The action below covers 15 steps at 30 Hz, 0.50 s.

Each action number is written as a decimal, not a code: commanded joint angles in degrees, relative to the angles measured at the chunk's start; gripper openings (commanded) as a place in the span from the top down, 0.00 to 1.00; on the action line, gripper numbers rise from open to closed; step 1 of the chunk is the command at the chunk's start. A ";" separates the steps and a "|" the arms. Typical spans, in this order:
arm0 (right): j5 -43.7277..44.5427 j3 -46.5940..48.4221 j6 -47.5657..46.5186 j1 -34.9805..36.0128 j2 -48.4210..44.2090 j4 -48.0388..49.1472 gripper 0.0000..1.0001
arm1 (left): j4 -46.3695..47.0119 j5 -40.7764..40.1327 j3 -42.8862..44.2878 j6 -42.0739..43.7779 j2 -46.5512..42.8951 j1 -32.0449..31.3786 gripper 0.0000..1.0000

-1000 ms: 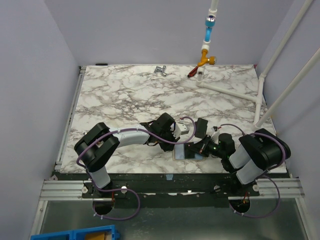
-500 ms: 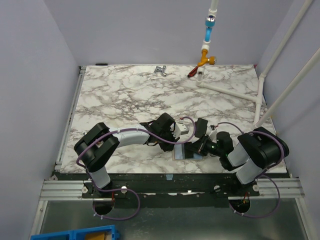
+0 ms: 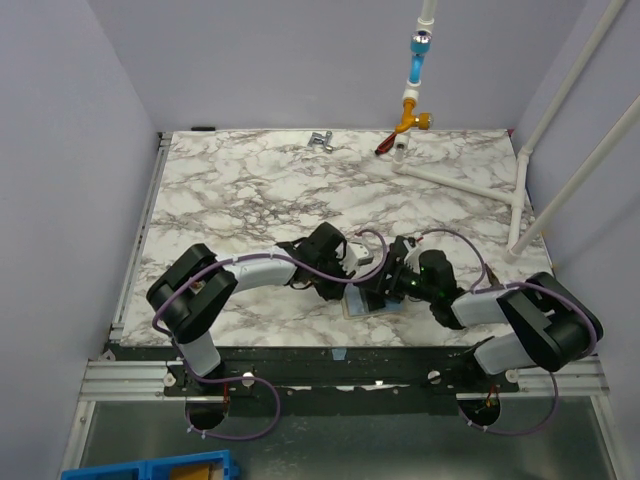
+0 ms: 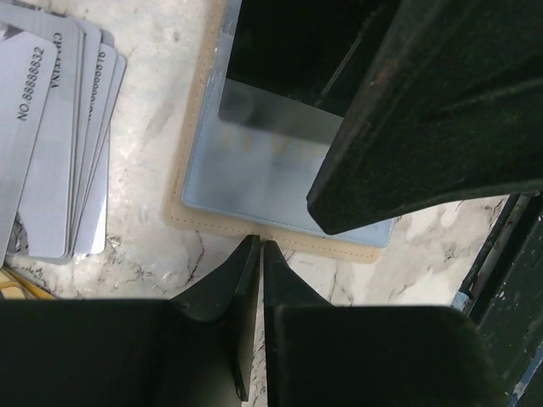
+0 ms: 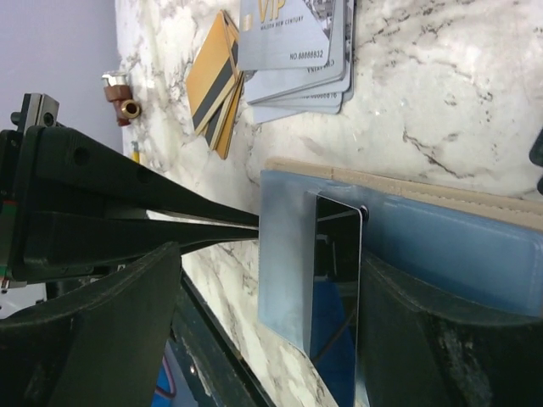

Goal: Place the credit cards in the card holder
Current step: Insert the credit card into the card holder.

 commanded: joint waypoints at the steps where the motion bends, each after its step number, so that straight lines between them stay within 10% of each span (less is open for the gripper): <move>1: 11.63 0.03 -3.80 2.17 0.83 -20.78 0.20 | 0.20 3.21 -0.50 -0.98 -2.27 1.66 0.93; 15: 13.21 4.81 -4.20 6.03 1.25 -26.28 0.27 | 3.74 15.94 2.51 -8.28 -0.11 6.93 0.93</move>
